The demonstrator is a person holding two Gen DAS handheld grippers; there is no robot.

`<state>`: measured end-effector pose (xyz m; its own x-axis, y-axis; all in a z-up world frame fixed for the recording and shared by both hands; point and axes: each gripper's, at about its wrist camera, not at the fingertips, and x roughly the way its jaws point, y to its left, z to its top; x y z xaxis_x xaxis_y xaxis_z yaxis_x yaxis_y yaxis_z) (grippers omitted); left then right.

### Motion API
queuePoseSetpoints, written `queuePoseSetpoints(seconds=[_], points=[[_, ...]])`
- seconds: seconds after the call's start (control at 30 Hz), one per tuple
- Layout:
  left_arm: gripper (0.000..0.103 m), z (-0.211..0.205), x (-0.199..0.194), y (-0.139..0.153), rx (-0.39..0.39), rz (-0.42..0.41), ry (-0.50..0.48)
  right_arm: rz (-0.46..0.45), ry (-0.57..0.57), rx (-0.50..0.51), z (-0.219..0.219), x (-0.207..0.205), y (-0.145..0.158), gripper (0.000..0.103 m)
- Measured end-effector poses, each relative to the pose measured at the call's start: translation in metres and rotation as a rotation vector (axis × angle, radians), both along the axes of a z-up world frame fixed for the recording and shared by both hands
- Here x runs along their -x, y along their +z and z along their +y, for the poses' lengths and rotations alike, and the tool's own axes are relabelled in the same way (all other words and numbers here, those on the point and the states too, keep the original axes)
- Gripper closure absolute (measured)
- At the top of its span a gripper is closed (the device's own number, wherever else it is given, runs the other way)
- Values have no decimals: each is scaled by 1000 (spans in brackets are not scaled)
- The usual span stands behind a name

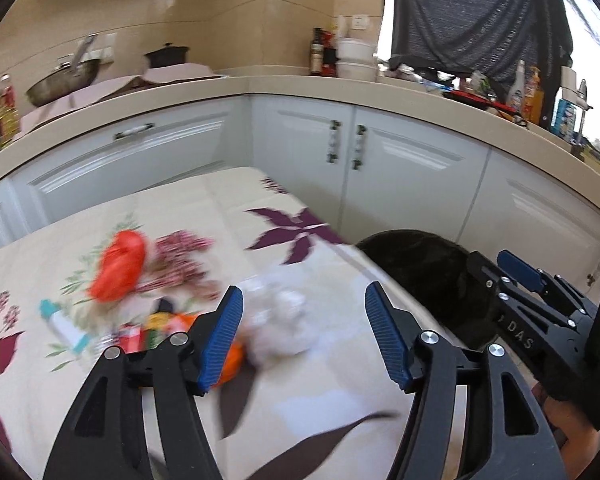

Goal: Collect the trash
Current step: 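Grasp the silver foil packet with the left tool while the right tool approaches the orange bag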

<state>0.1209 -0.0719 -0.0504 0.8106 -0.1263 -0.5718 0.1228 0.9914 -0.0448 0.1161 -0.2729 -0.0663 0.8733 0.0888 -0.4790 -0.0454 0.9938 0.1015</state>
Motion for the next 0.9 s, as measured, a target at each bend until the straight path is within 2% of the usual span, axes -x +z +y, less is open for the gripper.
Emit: queuePoseSetpoints(seconds=[0.57, 0.9], points=[[41, 111, 52, -17, 0, 39, 217, 29, 222, 11, 104, 33, 0, 59], [41, 138, 64, -29, 29, 64, 261, 46, 293, 43, 143, 43, 0, 59]])
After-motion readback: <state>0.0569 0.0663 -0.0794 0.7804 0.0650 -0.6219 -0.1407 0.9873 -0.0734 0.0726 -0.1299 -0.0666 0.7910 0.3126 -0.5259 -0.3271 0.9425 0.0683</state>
